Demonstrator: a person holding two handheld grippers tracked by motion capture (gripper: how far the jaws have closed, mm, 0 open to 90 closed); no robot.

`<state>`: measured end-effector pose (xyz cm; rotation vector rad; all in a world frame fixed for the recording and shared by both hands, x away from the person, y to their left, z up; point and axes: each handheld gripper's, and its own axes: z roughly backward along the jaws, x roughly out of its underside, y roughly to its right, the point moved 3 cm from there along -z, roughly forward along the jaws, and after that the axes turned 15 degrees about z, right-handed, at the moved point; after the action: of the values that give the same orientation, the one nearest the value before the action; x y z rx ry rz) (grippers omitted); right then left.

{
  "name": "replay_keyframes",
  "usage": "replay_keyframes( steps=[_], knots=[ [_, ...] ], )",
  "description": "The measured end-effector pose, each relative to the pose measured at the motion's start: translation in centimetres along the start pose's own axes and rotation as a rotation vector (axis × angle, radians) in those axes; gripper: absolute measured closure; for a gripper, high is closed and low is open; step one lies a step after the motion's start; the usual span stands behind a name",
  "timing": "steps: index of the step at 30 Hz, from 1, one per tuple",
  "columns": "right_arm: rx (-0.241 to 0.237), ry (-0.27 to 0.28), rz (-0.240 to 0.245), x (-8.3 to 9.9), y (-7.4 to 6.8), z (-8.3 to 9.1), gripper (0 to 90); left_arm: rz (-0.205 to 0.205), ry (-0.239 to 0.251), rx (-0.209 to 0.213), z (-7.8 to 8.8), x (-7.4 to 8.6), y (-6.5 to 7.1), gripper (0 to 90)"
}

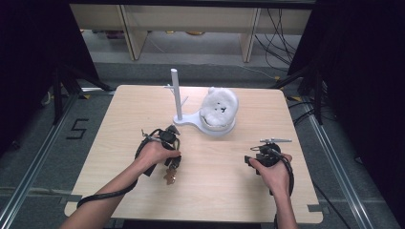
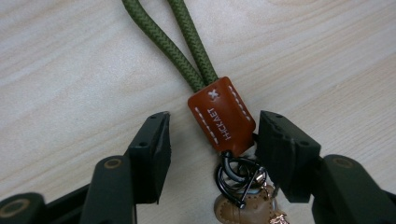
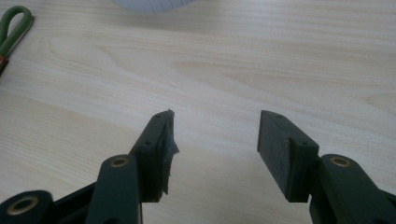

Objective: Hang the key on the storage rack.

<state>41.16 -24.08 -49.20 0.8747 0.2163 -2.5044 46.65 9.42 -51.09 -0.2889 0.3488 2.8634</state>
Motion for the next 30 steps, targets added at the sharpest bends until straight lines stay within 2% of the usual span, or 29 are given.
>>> replay_keyframes(
  steps=[2,3,4,5,12,14,15,19,23,27,29,30],
  knots=[
    [-0.002,0.000,0.005,0.03,-0.02,-0.03,47.1,-0.012,-0.011,-0.007,0.05,0.03,0.05,46.0],
    [-0.026,0.011,-0.012,-0.07,-0.23,-0.07,47.1,-0.038,-0.011,-0.039,0.17,-0.02,-0.08,47.1],
    [-0.025,0.008,-0.009,-0.05,-0.22,-0.06,47.1,0.001,-0.009,-0.032,0.15,0.17,0.26,48.2],
    [-0.028,0.010,-0.013,-0.06,-0.25,-0.07,47.1,-0.002,-0.002,-0.025,0.08,0.22,0.33,50.0],
    [-0.024,0.020,-0.002,-0.02,-0.10,-0.22,47.0,-0.071,-0.026,-0.004,0.26,0.57,0.46,64.4],
    [-0.025,0.023,-0.004,-0.01,-0.09,-0.25,47.0,-0.066,-0.007,0.009,0.13,0.65,0.52,66.7],
    [-0.026,0.023,-0.004,0.00,-0.09,-0.26,47.0,-0.076,-0.025,0.008,0.27,0.64,0.45,67.8],
    [-0.031,0.018,-0.017,0.03,-0.15,-0.30,46.8,-0.090,-0.025,0.016,0.30,0.68,0.33,70.6],
    [-0.034,0.013,-0.015,0.04,-0.15,-0.26,46.8,-0.081,-0.032,0.018,0.32,0.65,0.31,70.9],
    [-0.032,0.020,-0.011,0.04,-0.17,-0.33,46.7,-0.097,-0.031,0.014,0.34,0.69,0.32,71.3],
    [-0.037,0.018,-0.007,0.07,-0.15,-0.36,46.7,-0.087,-0.021,0.018,0.31,0.82,0.44,71.9],
    [-0.023,0.015,-0.005,0.12,-0.04,-0.47,46.6,-0.086,-0.014,0.023,0.28,0.89,0.45,72.2]
  ],
)
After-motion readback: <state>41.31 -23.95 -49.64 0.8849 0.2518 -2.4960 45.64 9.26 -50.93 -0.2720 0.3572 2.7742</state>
